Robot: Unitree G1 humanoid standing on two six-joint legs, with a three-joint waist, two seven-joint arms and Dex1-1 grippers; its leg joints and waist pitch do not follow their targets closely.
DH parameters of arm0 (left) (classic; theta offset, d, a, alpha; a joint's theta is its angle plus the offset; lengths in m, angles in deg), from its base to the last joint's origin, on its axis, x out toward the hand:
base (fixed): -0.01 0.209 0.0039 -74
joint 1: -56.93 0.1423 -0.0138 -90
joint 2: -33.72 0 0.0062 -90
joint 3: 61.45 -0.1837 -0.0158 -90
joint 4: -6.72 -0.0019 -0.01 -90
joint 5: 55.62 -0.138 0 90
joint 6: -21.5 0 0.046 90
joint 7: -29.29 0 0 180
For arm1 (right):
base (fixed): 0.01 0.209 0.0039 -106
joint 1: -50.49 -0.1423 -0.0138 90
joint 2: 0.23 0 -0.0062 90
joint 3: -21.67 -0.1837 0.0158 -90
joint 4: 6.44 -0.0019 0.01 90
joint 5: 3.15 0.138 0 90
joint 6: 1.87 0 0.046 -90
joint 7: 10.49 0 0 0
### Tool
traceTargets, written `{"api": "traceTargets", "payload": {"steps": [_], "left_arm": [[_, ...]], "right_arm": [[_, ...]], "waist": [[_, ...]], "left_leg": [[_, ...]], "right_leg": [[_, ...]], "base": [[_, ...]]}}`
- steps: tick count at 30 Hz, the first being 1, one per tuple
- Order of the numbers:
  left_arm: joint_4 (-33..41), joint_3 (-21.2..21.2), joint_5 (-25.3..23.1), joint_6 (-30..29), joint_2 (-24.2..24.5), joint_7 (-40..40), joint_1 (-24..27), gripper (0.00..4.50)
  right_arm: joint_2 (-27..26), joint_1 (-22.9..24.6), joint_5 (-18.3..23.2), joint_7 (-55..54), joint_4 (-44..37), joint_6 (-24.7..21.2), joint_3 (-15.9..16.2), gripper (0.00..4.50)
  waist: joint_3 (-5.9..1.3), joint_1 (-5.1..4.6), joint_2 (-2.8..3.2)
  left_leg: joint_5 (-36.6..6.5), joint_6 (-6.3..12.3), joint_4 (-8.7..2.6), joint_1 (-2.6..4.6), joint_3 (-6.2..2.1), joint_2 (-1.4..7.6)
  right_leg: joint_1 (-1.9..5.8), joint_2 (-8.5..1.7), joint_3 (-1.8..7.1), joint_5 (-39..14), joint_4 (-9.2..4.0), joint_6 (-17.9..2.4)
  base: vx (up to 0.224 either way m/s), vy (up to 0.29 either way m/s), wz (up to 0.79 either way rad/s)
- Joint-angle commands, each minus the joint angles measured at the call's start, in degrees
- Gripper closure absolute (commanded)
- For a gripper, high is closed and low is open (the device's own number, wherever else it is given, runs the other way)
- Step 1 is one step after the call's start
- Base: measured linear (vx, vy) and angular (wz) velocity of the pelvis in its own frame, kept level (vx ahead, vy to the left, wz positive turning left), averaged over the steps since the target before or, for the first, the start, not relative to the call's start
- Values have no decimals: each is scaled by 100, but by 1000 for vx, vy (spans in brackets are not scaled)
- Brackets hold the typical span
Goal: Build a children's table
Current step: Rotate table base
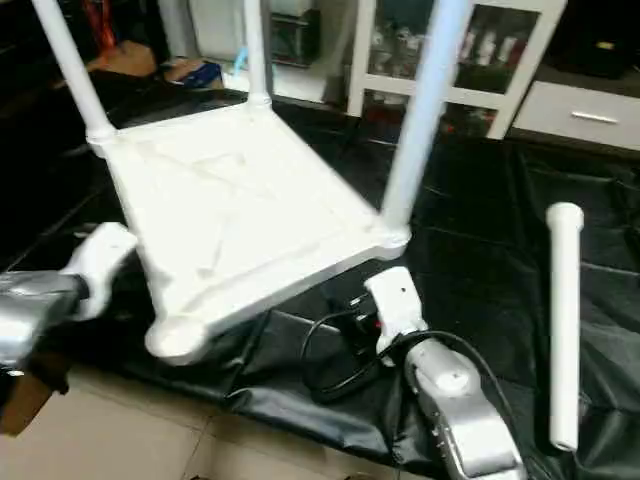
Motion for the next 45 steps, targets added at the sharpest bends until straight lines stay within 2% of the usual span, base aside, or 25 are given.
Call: {"api": "traceTargets", "payload": {"steps": [1,3,8,10,13,14,16,20,21,25,26,27,28,29,30,31,33,34,35,36,38,39,40,44,45], "left_arm": [[166,-145,110,17,-169,57,-195,361],[110,-201,104,57,-389,41,-300,361],[-538,-303,-131,733,-736,-215,-661,361],[-830,-349,-201,930,-838,-336,-849,361],[-1027,-397,-225,994,-913,-411,-989,361],[-1120,-437,-253,1034,-942,-439,-1051,361],[-1242,-461,-299,1149,-992,-498,-1120,361],[-1415,-468,-292,1365,-1155,-513,-1193,361],[-1450,-493,-290,1408,-1217,-491,-1208,361],[-1221,-657,-228,1289,-1423,-301,-1129,361],[-1084,-713,-205,1170,-1424,-208,-1079,361],[-985,-752,-187,1081,-1422,-139,-1044,361],[-586,-792,-143,876,-1281,-1,-909,361],[-450,-793,-124,810,-1228,37,-866,361],[17,-735,-12,605,-1023,188,-718,361],[268,-686,73,505,-902,302,-633,361],[838,-541,344,343,-600,698,-414,361],[1147,-463,543,227,-431,929,-289,361],[1460,-380,741,135,-212,1186,-152,361],[1691,-278,895,73,-21,1407,-45,360],[1868,-101,1081,3,128,1577,27,359],[1875,6,1119,2,112,1555,18,359],[1848,163,1150,17,28,1432,-19,359],[1920,216,1119,-32,-242,1059,-69,359],[2017,200,1157,-52,-375,911,-72,359]], "right_arm": [[58,58,47,-47,-132,7,-191,76],[65,44,2,-113,-111,9,-284,76],[73,-8,-57,-140,-74,-27,-352,76],[101,21,-40,-107,-113,-41,-322,76],[111,33,-44,-100,-128,-51,-319,76],[109,33,-48,-102,-137,-58,-325,76],[103,39,-49,-105,-191,-90,-345,76],[101,32,-62,-109,-186,-94,-399,76],[101,29,-65,-109,-186,-92,-409,76],[118,-36,-56,-135,-214,-128,-460,76],[128,-80,-56,-160,-202,-153,-497,76],[136,-112,-57,-178,-194,-172,-524,76],[211,-285,-106,-333,-118,-306,-711,76],[236,-347,-124,-392,-85,-355,-778,76],[353,-557,-274,-640,1,-611,-963,76],[423,-679,-400,-821,34,-833,-1059,76],[570,-983,-640,-1187,131,-1318,-1276,76],[657,-1117,-425,-1029,192,-1431,-1409,76],[739,-1254,-184,-887,244,-1548,-1578,76],[859,-1384,-141,-891,337,-1709,-1712,59],[1031,-1533,-200,-992,498,-1981,-1865,41],[1142,-1591,-282,-1049,605,-2123,-1916,38],[1336,-1675,-382,-1099,780,-2284,-1989,29],[1587,-1830,-375,-1139,1105,-2566,-2196,6],[1691,-1916,-451,-1169,1251,-2817,-2285,6]], "waist": [[-353,-37,90],[-359,-33,80],[-374,-37,47],[-384,-80,20],[-391,-99,22],[-389,-106,53],[-393,-110,33],[-397,-109,37],[-395,-91,46],[-391,-69,44],[-393,-64,75],[-394,-77,48],[-394,-76,116],[-392,-96,86],[-398,-111,61],[-390,-116,62],[-387,-159,84],[-386,-173,150],[-399,-179,138],[-383,-210,22],[-380,-209,97],[-375,-224,47],[-378,-206,39],[-372,-179,49],[-386,-184,32]], "left_leg": [[-1780,-140,-496,124,-87,131],[-1697,-118,-490,110,-89,125],[-1523,-16,-469,69,-95,105],[-1430,28,-461,48,-99,100],[-1287,106,-443,46,-96,108],[-1271,113,-443,41,-96,102],[-1256,137,-437,48,-91,107],[-1195,190,-429,55,-85,111],[-1247,195,-428,80,-77,118],[-1267,183,-441,81,-78,135],[-1270,170,-441,81,-85,136],[-1243,160,-447,62,-86,141],[-1228,144,-447,70,-95,141],[-1205,135,-459,65,-100,153],[-1126,144,-439,67,-86,138],[-1037,125,-452,54,-106,143],[-957,119,-432,72,-78,109],[-1021,103,-408,102,-53,91],[-1045,102,-411,106,-71,106],[-1036,157,-410,68,-43,97],[-1006,159,-405,88,-43,96],[-1021,129,-400,100,-32,91],[-1049,109,-391,118,-24,89],[-1124,67,-388,122,-26,94],[-1029,76,-378,91,-34,81]], "right_leg": [[165,-142,150,-1492,-359,-1054],[180,-148,151,-1457,-356,-1031],[211,-155,143,-1453,-371,-968],[226,-153,136,-1356,-360,-981],[234,-159,136,-1193,-341,-1074],[237,-154,135,-1169,-335,-1090],[240,-153,133,-1104,-339,-1130],[247,-150,131,-966,-332,-1225],[231,-152,133,-1006,-343,-1244],[237,-159,133,-1011,-342,-1268],[239,-162,132,-997,-333,-1270],[259,-167,132,-936,-324,-1280],[261,-173,132,-896,-308,-1309],[274,-175,127,-867,-310,-1330],[278,-162,129,-809,-293,-1355],[302,-167,123,-783,-265,-1379],[282,-137,125,-826,-271,-1382],[267,-134,131,-881,-280,-1345],[290,-157,128,-868,-265,-1354],[279,-119,124,-910,-290,-1325],[257,-122,124,-1018,-285,-1346],[249,-106,121,-1076,-293,-1362],[241,-101,120,-1153,-296,-1355],[237,-115,126,-1391,-318,-1233],[264,-113,127,-1339,-303,-1207]], "base": [[0,0,0],[0,0,0],[0,0,0],[0,0,0],[0,0,0],[0,0,0],[0,0,0],[0,0,0],[0,0,0],[0,0,0],[0,0,0],[0,0,0],[0,0,0],[0,0,0],[0,0,0],[0,0,0],[0,0,0],[0,0,0],[0,0,0],[0,0,0],[0,0,0],[0,0,0],[0,0,0],[0,0,0],[0,0,0]]}}
